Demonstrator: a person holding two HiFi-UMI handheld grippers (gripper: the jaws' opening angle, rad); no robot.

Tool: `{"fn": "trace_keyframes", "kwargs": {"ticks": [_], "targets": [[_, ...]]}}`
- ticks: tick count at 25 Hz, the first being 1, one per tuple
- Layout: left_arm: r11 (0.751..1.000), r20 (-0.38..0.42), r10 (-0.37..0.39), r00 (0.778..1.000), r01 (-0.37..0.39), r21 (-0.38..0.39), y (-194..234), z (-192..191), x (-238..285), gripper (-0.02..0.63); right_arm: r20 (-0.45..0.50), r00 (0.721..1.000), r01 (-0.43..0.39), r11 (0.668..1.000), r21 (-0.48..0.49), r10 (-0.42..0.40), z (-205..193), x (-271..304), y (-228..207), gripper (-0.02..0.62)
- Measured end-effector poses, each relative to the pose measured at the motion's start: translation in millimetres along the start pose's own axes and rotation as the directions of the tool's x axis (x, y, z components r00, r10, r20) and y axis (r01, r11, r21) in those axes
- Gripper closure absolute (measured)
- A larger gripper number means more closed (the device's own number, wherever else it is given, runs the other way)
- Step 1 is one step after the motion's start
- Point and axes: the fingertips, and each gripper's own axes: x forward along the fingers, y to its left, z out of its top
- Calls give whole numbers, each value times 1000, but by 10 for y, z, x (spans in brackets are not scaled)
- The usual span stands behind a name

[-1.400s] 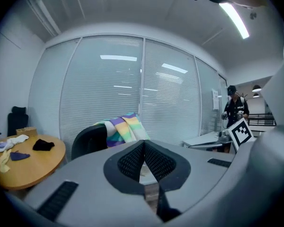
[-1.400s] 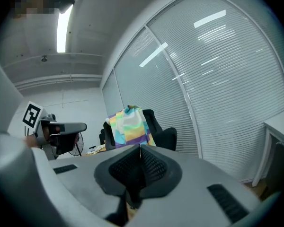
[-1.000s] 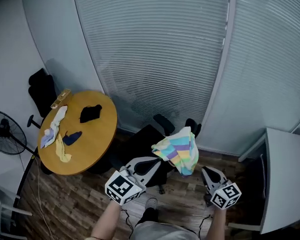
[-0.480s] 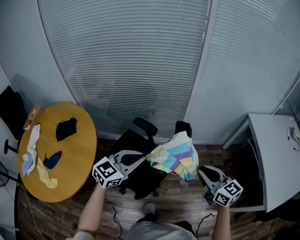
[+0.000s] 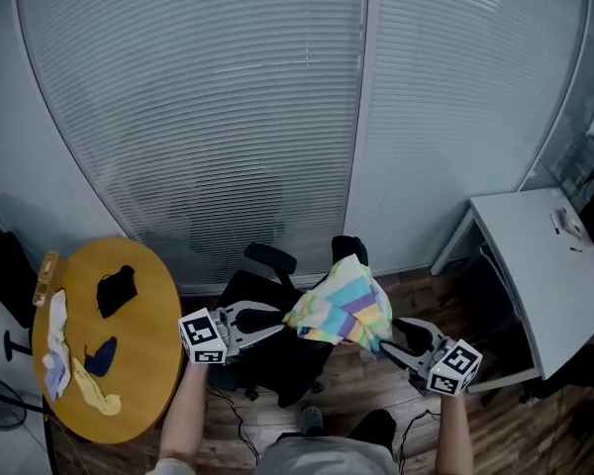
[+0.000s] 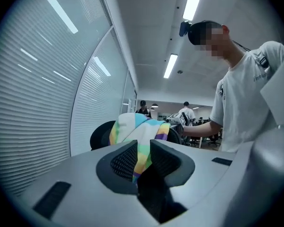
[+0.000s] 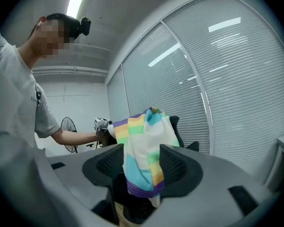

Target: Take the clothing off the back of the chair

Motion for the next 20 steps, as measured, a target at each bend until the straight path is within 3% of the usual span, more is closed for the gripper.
{"fn": "trace_keyframes", "kwargs": {"ticks": [4, 8, 11, 16, 20], "targets": [[996, 14, -87, 996, 87, -14, 6, -24, 76, 394, 14, 1000, 23, 1000, 4, -23, -30, 24, 10, 314], [987, -78, -161, 984, 158, -44, 72, -197, 161, 255, -11, 997, 80, 997, -8, -80, -88, 62, -63, 225], [983, -121, -185, 975, 182, -33, 148, -241, 285, 230, -36, 995, 88, 996, -31, -89, -62, 113, -126, 202], [968, -120, -251, 961, 245, -63, 195, -257, 471, 218, -91, 996, 11, 998, -65, -17, -124, 261, -74, 192], [957, -113, -282, 953, 271, -101, 271, -290, 583, 216, -166, 985, 25, 988, -152, -50, -201, 407, -158, 190]]}}
